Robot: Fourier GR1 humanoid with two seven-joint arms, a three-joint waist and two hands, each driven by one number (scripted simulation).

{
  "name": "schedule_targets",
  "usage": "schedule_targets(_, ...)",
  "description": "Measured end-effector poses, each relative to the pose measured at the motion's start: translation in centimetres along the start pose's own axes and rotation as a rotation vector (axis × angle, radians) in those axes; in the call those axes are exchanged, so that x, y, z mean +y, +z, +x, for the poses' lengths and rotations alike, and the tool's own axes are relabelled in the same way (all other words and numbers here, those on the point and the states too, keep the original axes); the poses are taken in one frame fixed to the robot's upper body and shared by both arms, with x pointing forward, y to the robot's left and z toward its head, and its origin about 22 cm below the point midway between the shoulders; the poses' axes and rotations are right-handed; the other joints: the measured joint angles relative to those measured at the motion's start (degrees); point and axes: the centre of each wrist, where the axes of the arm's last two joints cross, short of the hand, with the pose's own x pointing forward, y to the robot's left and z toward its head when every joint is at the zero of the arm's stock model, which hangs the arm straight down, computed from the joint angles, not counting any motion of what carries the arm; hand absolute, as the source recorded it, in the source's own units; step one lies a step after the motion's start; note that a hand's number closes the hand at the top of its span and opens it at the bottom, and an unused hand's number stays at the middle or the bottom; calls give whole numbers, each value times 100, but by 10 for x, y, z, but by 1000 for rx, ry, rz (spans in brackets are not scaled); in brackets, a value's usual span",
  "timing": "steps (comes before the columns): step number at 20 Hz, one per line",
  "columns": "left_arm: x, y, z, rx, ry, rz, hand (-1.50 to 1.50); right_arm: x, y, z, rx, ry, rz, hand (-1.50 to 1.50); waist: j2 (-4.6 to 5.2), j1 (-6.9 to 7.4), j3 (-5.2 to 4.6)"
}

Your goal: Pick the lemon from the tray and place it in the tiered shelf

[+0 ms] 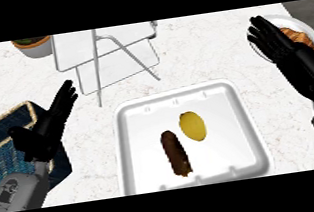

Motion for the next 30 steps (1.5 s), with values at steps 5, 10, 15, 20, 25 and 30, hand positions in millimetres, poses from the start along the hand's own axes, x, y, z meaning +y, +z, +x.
schedule_targets(5,9,7,-9,108,46,80,0,-26,12,-1,-62,88,-130,150,47,101,12)
schedule_targets(10,11,8,-8,196,108,132,0,-59,45,-39,171,303,-299,-150,84,144,48)
schedule_targets(15,8,6,-8,253,138,151,0,-59,63,-75,207,260,-302,-150,60,158,72)
schedule_targets(20,9,6,-8,283,139,166,0,-57,70,-72,194,261,-125,-150,36,121,62)
schedule_targets(25,10,9,-8,300,141,175,0,-51,63,-41,211,285,27,-150,10,95,56)
schedule_targets(30,9,9,-8,302,135,184,0,-28,51,-8,289,368,126,-150,6,96,50)
